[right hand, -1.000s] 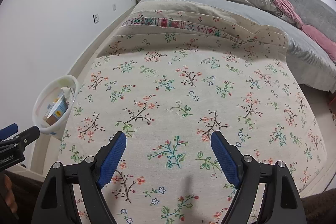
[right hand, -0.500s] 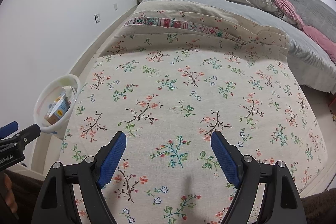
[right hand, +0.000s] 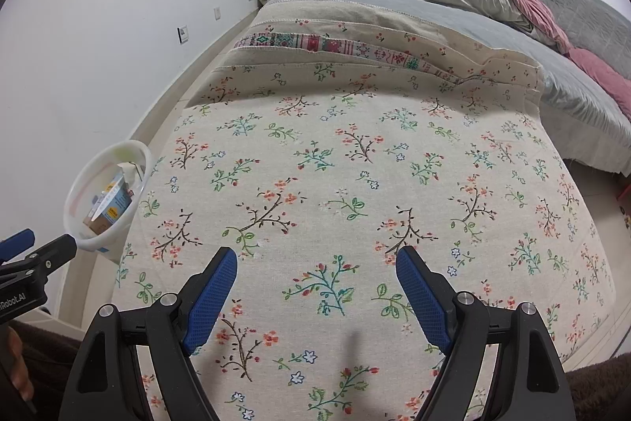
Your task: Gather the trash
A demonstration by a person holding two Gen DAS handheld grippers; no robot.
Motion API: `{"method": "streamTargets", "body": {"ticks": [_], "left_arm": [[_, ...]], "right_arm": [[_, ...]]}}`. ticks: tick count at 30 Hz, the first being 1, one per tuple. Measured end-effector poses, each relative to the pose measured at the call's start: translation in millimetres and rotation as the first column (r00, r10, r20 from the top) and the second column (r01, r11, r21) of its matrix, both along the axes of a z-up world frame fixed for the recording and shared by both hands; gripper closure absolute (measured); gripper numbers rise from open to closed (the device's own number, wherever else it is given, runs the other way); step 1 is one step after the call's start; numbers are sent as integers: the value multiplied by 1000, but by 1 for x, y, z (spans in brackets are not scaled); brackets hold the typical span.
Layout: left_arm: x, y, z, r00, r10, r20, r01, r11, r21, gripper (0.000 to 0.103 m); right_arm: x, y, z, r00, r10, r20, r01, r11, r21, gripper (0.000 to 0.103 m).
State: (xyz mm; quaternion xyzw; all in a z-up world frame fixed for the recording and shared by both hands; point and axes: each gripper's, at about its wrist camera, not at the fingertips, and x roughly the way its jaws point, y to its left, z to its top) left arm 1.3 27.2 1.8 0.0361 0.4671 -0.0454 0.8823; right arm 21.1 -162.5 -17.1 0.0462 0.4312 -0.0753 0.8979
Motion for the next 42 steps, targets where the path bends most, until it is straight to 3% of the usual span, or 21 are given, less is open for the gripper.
{"method": "streamTargets", "body": {"ticks": [42], "left_arm": [[-1,-1,0,1000,6,0,-6,1000,-1,4]], "right_arm": [[-1,3,2,1000,25,7,-25,1000,-2,19]]}}
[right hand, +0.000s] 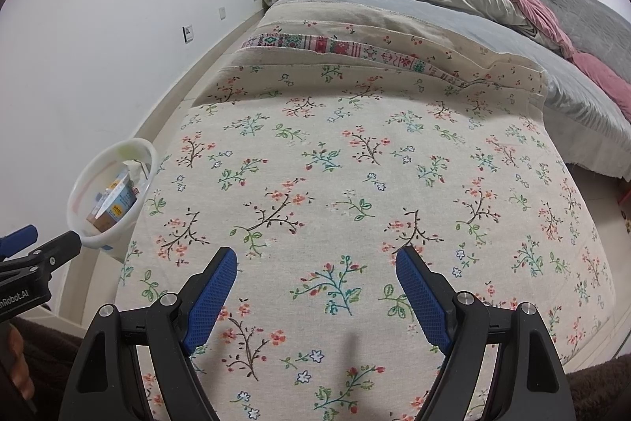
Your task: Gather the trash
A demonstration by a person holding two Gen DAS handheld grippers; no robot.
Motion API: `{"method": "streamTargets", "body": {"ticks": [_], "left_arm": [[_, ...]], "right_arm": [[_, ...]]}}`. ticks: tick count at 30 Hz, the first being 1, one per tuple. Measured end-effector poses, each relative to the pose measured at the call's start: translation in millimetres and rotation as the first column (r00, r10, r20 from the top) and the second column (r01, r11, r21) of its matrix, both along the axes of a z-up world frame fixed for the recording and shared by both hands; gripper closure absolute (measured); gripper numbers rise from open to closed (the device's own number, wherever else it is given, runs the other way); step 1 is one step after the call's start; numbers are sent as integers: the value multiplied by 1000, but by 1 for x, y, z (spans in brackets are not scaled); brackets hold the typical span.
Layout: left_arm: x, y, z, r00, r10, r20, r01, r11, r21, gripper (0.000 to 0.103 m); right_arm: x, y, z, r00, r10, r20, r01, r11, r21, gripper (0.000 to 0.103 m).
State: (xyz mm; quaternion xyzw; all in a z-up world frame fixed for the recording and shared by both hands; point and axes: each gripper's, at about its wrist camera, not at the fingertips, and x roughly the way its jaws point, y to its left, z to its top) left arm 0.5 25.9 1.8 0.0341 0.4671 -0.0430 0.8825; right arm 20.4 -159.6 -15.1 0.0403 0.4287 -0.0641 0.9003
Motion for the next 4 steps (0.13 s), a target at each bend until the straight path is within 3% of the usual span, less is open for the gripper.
{"method": "streamTargets", "body": {"ticks": [4], "left_arm": [[1,0,0,1000,-3,-6,3,1000,-2,4]], "right_arm": [[0,1,0,1000,4,-1,-4,1000,0,19]]}}
